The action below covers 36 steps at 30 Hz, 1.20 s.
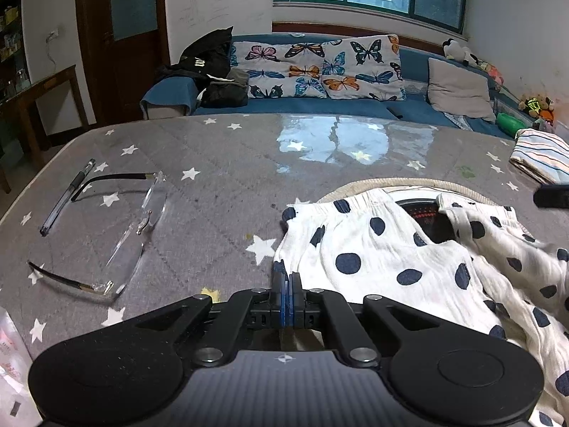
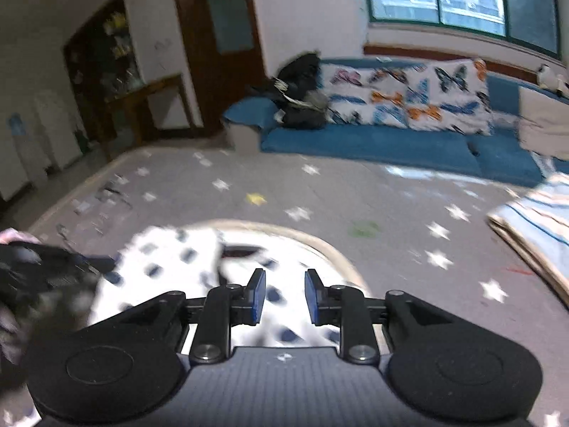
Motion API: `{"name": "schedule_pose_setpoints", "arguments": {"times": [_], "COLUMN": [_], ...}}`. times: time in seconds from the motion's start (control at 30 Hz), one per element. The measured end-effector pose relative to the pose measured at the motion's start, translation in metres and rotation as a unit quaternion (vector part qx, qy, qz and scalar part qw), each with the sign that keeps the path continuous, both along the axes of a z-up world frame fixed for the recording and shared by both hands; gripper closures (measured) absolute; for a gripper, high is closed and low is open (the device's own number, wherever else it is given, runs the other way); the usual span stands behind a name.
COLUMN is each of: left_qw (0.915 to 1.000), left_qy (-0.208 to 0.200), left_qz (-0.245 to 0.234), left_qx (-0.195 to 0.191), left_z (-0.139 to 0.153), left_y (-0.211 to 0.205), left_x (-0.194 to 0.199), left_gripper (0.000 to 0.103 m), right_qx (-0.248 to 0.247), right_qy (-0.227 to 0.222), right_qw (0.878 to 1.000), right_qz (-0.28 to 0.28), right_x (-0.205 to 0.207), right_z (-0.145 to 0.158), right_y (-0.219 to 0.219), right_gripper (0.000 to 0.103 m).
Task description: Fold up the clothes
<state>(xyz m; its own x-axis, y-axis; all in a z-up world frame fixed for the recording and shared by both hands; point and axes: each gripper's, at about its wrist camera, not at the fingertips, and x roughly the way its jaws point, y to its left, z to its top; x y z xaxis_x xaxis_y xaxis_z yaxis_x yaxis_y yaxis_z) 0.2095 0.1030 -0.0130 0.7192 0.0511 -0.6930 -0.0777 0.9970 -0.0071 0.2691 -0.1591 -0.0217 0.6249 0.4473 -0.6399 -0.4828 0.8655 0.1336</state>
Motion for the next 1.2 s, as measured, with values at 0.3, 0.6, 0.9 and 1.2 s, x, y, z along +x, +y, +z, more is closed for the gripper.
{"name": "schedule_pose_setpoints", "arguments": {"times": [0.3, 0.6, 0.9, 1.2], "left_qw": [0.9999, 0.9993, 0.9987, 0.9972], "left_qy": [-0.007, 0.001, 0.013, -0.032], "left_qz": [0.004, -0.009, -0.034, -0.039], "left_qx": [0.01, 0.036, 0.035, 0.056], "left_z": [0.01, 0.002, -0.01, 0.003], "left_y": [-0.002, -0.005, -0.01, -0.012], "left_x": [0.007, 0.043, 0.071, 0.085], "left_gripper": [0.093, 0.079, 0.076, 0.095], "right_qx": [-0.014, -0.032, -0.061, -0.088], "right_qy": [0.053, 0.042, 0.011, -0.035], "right_qw": [0.998, 0.998, 0.998, 0.993], "right_qz": [-0.038, -0.019, -0.025, -0.07], "right_x": [0.024, 0.037, 0.037, 0.055], "right_z": [-0.044, -0.052, -0.049, -0.029], "right_y": [-0.019, -0.009, -0.011, -0.042], "right_gripper": [0.075, 0.077, 0.095, 0.096]}}
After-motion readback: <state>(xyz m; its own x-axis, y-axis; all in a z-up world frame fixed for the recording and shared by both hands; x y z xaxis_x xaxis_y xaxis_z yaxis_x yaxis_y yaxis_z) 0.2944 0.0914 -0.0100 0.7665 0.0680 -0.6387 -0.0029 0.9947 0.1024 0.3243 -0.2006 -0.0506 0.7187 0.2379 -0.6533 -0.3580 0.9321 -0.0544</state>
